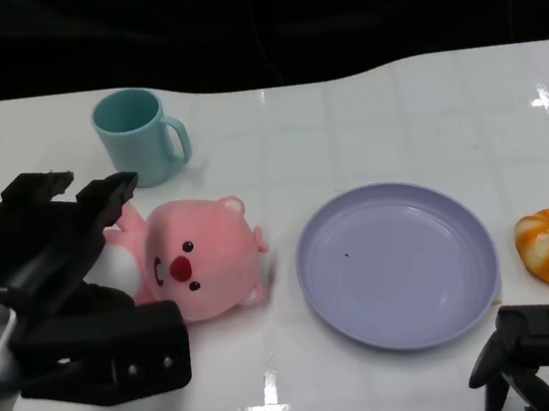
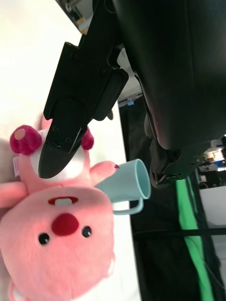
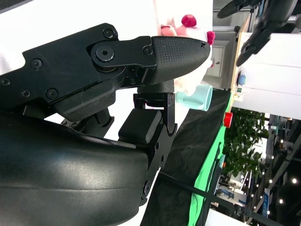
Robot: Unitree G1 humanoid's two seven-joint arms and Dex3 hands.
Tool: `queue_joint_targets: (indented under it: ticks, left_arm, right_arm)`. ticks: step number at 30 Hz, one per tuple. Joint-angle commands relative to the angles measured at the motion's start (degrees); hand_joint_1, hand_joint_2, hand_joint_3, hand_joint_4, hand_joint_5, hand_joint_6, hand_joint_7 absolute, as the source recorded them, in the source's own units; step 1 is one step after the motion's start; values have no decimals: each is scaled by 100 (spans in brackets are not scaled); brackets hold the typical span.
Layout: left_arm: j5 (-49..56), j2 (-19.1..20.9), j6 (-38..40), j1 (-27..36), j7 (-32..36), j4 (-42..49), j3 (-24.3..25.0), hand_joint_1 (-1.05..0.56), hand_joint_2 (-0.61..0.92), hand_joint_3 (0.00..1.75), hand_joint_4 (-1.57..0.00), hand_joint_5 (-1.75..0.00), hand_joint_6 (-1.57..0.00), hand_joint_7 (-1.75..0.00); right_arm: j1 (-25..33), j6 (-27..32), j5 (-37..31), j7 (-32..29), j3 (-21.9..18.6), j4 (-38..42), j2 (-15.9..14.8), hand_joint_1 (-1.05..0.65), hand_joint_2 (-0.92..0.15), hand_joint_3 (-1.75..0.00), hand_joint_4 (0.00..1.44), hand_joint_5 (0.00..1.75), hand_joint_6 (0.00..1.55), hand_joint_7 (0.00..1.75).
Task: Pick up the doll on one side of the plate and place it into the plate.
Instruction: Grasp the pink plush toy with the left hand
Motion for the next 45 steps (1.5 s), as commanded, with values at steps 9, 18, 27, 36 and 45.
queue_joint_targets:
  ticks: [9,18,27,36,45]
  left_arm:
    - [55,117,212,-715,-88,1078,-598,-76,90,0,0,-29,-16,0]
    - [-34,-25,187,-1203,-22,1940,-1010,-79,92,1,0,-25,-14,0]
    - [-202,-309,260,-1850,-35,3178,-1421,-75,92,2,-3,-19,-14,-1]
    - [-484,-749,107,-2584,64,4981,-1801,-71,92,5,-8,-12,-16,-1]
    - [-780,-1164,-196,-3027,488,6476,-1997,-65,92,6,-25,-11,-28,-4]
  right_arm:
    - [67,-19,12,-14,-9,-63,-28,-99,-92,-42,98,142,97,110]
    - [114,37,0,-49,8,-142,-16,-98,-92,-41,98,141,97,110]
    - [148,18,-29,-76,20,-199,-31,-99,-92,-41,98,141,97,109]
    - [151,-33,-20,-64,19,-176,-37,-98,-92,-42,97,141,96,109]
    - [173,-67,-67,-104,13,-189,-42,-98,-92,-43,96,142,96,109]
